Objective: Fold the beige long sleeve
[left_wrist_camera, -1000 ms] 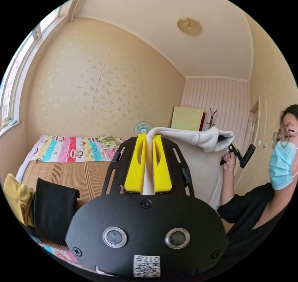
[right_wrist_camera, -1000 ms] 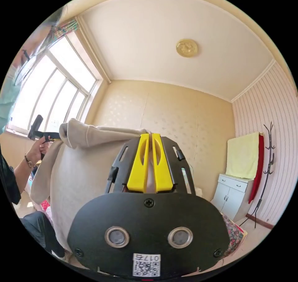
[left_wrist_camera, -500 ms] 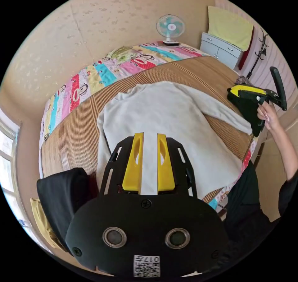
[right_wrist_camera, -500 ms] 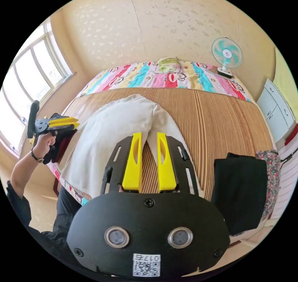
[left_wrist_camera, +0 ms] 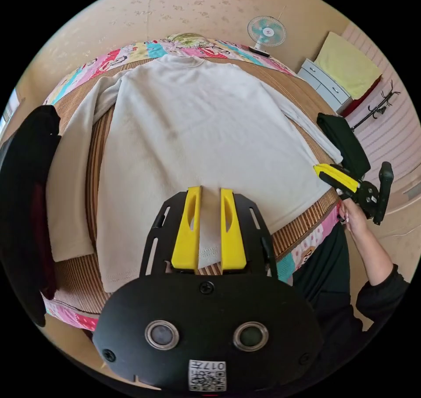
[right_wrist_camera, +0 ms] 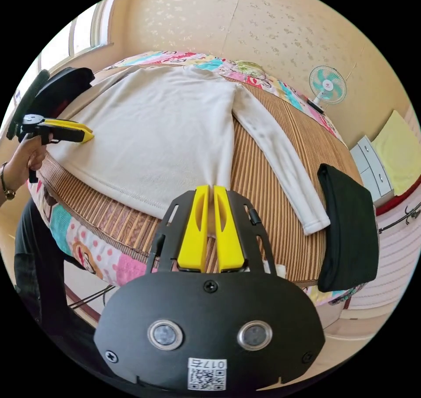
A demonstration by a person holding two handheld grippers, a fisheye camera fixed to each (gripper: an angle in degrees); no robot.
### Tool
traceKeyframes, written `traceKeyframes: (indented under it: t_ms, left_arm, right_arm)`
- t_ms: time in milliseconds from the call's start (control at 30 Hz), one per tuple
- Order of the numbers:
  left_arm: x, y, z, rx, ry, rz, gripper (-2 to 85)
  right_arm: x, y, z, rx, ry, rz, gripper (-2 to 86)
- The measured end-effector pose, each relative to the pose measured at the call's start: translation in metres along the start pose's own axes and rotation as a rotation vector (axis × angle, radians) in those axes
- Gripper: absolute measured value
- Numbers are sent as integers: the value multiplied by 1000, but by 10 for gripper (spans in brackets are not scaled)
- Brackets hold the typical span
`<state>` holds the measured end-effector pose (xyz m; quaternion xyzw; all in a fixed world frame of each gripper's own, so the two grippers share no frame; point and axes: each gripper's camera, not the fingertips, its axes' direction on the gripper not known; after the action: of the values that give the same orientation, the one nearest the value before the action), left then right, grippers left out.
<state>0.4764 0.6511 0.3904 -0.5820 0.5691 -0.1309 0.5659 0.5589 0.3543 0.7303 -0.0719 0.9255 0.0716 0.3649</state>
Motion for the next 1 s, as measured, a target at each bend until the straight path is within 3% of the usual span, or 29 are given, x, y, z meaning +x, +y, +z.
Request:
traceKeyframes:
  t_ms: [133,233,300,367,467,600,700,867,1000]
  left_arm:
    - [63,62,-15,86,-85,28,66]
    - [77,100,-37,123,-34,21,62]
    - [67,120,-59,150,-61,-11,47]
    - [33,154,-109,285,-186,-107,55]
    - [-30,194,-160,350,-285,-284,77]
    - [-95,212,-155,167,-56,-368,99]
    - [-96,216,-171,133,-67,-241,35]
    - [-147,276,-247,264,-247,-518,-4]
    - [-176,292,-247,221,64,-523,8]
  right_arm:
    - [42,50,-10,12,-20,100,26]
    - [52,82,-20,10,47,97,23]
    - [61,91,-30,-1,33,96,21]
    - [76,95,-48,2,-3,131,18]
    - [108,111,-78,104,-46,230,26]
    - [146,113,-60,17,-196,290,73]
    - [160,116,-41,-60,-254,362,72]
    - [156,138,-72,-45,-156,400,38]
    - [157,167,-94,-18,-101,369,29]
